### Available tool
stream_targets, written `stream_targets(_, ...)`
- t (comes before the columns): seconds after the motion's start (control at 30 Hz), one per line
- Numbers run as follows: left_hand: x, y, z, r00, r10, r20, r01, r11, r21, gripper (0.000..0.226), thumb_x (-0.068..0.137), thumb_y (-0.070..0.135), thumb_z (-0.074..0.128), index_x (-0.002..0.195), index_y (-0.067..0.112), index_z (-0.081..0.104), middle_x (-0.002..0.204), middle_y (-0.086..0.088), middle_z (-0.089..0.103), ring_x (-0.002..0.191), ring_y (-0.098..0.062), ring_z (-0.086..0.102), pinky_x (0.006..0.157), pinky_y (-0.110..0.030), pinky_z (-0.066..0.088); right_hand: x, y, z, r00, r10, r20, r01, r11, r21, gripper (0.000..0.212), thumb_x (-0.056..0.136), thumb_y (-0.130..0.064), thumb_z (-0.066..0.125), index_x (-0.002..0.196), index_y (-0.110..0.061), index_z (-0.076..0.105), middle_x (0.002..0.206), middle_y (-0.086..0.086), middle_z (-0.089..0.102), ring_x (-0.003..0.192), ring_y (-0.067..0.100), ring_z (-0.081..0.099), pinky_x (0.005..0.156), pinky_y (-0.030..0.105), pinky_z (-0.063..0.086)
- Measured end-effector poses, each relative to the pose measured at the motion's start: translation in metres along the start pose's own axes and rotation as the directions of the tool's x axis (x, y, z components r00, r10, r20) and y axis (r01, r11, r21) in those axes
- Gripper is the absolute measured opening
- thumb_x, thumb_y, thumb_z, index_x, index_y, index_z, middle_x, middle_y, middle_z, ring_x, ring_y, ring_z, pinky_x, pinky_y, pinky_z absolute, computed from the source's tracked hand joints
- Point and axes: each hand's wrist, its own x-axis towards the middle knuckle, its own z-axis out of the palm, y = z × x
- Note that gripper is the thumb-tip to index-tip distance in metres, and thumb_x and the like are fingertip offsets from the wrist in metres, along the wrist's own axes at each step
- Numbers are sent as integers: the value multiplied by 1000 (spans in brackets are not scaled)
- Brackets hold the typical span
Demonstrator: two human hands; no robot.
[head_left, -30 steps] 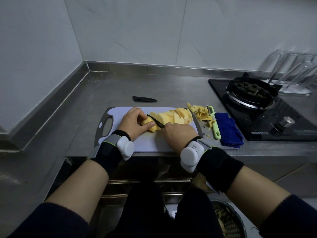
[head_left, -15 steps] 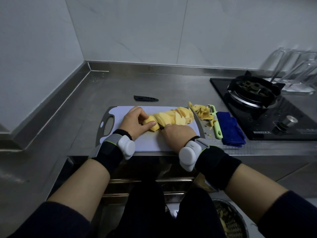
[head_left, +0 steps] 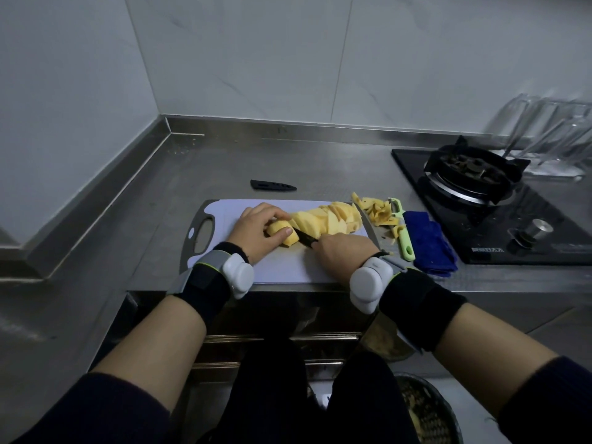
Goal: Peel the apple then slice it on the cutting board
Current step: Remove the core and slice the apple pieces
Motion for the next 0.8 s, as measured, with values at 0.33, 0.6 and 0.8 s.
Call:
stream_targets(0.33, -2, 7, -4, 984, -148, -98, 137, 984, -117, 30, 78, 26, 80, 95, 13, 58, 105, 0, 53, 91, -16, 60, 84, -26, 53, 4, -2, -6, 996, 38, -78, -32, 997, 75, 37, 104, -31, 28, 110, -8, 56, 104, 10, 65, 91, 29, 63, 72, 36, 44)
stream_targets(0.6, -4, 8, -3, 983, -132, -130, 113, 983, -146, 15, 79, 16, 75, 82, 14, 61, 92, 1, 58, 85, -18, 63, 85, -37, 56, -3, -15, -9, 978, 42, -205, -29, 997, 68, 34, 104, -31, 27, 106, -7, 49, 89, 8, 60, 87, 33, 63, 68, 38, 42)
stream_targets(0.8, -5, 7, -3, 982, -130, -140, 111, 984, -138, 18, 78, 18, 78, 82, 14, 61, 91, 3, 56, 82, -17, 62, 82, -32, 55, -6, -14, -5, 978, 44, -204, -30, 997, 70, 32, 104, -29, 29, 107, -6, 51, 100, 12, 66, 88, 34, 64, 66, 35, 40)
